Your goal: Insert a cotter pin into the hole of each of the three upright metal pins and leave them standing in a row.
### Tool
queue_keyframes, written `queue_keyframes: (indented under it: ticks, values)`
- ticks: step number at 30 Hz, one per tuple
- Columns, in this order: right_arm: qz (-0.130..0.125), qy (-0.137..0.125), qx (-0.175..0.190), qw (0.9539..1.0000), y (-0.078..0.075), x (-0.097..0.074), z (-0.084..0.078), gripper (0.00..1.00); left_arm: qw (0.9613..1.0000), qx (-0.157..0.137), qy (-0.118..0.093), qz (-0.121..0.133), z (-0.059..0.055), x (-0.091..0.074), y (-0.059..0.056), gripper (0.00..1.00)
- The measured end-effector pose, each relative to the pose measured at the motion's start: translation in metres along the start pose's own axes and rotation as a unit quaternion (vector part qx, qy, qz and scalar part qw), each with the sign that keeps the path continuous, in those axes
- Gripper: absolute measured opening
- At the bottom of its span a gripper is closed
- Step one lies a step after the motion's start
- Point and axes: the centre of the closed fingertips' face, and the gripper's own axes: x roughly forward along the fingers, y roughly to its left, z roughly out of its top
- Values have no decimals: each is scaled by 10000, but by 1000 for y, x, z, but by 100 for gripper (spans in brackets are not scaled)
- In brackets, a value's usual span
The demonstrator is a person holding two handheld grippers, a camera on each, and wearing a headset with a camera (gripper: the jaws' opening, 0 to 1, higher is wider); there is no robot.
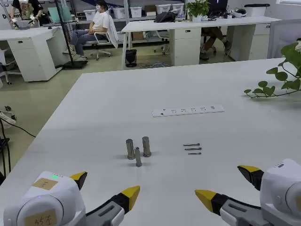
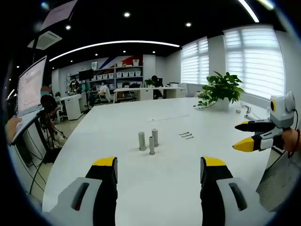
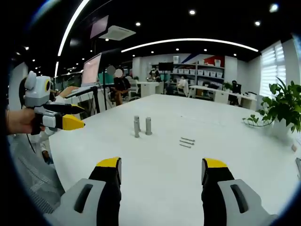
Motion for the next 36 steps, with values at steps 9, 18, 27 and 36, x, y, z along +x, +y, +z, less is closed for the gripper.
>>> queue_keyframes:
  ticks: [9, 18, 27, 36]
  values:
    - [10, 62, -52, 10000, 2, 1, -3, 67, 10000, 30, 18, 21, -3, 0, 1, 74]
    - [12, 124, -97, 9999, 3, 1, -6, 66, 10000, 41, -40, 48, -2, -1, 2, 73]
    - [38, 191, -152, 9997, 5, 2, -9, 66, 9999, 116, -34, 53, -1, -2, 1, 73]
    - [41, 139, -141, 9998, 6, 1, -7, 64, 9999, 135, 10, 30, -3, -2, 1, 71]
